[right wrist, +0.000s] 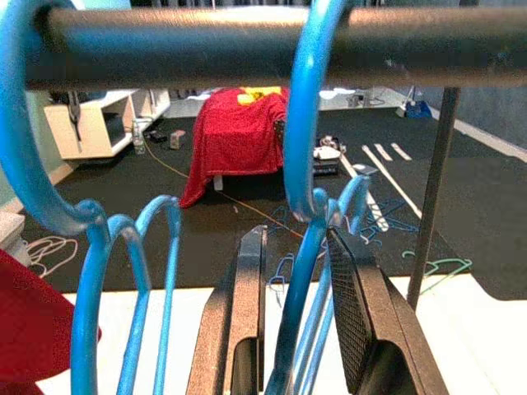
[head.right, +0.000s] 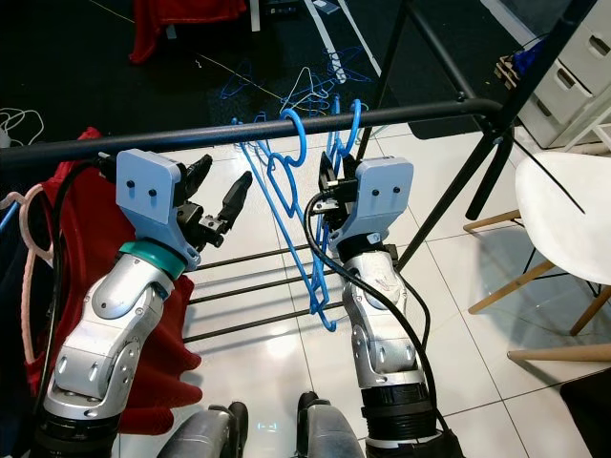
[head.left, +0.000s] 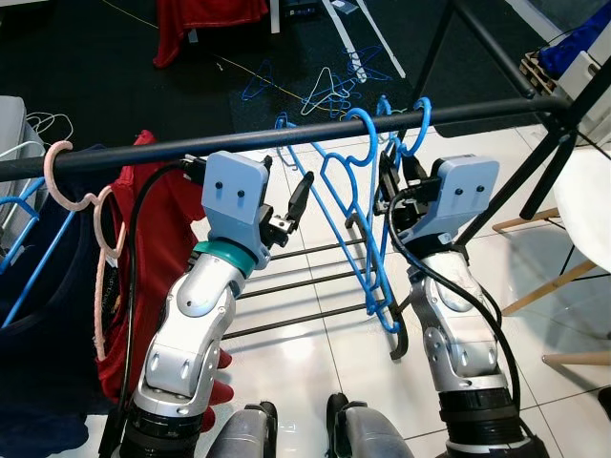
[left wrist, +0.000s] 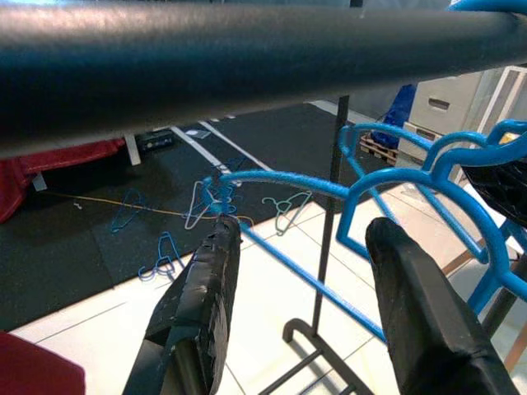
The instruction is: Hang hanger
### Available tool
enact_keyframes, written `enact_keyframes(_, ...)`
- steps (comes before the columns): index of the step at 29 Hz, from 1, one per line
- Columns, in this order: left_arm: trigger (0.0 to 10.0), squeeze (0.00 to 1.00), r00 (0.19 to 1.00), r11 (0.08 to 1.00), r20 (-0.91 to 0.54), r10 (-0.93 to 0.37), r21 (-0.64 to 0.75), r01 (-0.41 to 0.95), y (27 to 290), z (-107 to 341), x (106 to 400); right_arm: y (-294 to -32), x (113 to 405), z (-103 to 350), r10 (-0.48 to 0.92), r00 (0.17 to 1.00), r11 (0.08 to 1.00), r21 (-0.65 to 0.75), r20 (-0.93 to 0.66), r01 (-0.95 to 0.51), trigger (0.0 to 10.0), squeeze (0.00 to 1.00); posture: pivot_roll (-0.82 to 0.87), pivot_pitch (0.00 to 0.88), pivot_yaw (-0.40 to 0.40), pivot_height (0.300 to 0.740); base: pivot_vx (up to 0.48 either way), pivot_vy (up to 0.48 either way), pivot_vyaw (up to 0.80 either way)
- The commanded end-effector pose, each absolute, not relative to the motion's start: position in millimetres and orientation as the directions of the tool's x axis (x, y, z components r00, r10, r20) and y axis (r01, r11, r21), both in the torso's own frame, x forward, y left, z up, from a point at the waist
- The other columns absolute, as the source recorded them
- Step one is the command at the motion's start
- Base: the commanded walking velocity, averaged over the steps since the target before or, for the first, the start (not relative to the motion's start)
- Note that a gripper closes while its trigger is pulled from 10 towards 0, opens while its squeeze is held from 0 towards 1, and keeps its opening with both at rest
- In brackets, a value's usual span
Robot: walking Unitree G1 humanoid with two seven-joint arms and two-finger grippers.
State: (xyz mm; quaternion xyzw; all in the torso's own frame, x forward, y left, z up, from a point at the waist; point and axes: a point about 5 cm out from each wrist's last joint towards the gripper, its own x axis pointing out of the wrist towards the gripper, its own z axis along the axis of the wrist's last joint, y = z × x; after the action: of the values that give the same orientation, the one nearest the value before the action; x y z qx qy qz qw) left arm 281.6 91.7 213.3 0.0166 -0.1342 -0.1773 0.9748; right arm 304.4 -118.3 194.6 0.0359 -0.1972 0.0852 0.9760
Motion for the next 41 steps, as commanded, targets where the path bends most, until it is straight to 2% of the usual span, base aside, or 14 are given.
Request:
enact_keyframes(1,10.0,0.0,0.917,0.943,0.221,-0.333,0.081,0.323,96,203,282,-120,303,184,0.149,0.925,0.984,0.038,0.35,-0.173,10.0,0.0,-0.03,0.144,0.043,0.74,0.0,0.0,0.0)
enact_keyframes(12,10.0,0.0,0.932,0.948,0.18,-0.316,0.091,0.304,105,190,286,-115,299,177,0.144,0.931,0.984,0.047,0.336,-0.169,10.0,0.0,-0.07,0.105,0.073,0.74,0.0,0.0,0.0)
enact_keyframes(41,10.0,0.0,0.937,0.954,0.181,-0.299,0.085,0.288,106,188,285,-111,299,180,0.17,0.924,0.983,-0.001,0.343,-0.181,10.0,0.0,-0.07,0.108,0.067,0.74,-0.327,0.0,0.0)
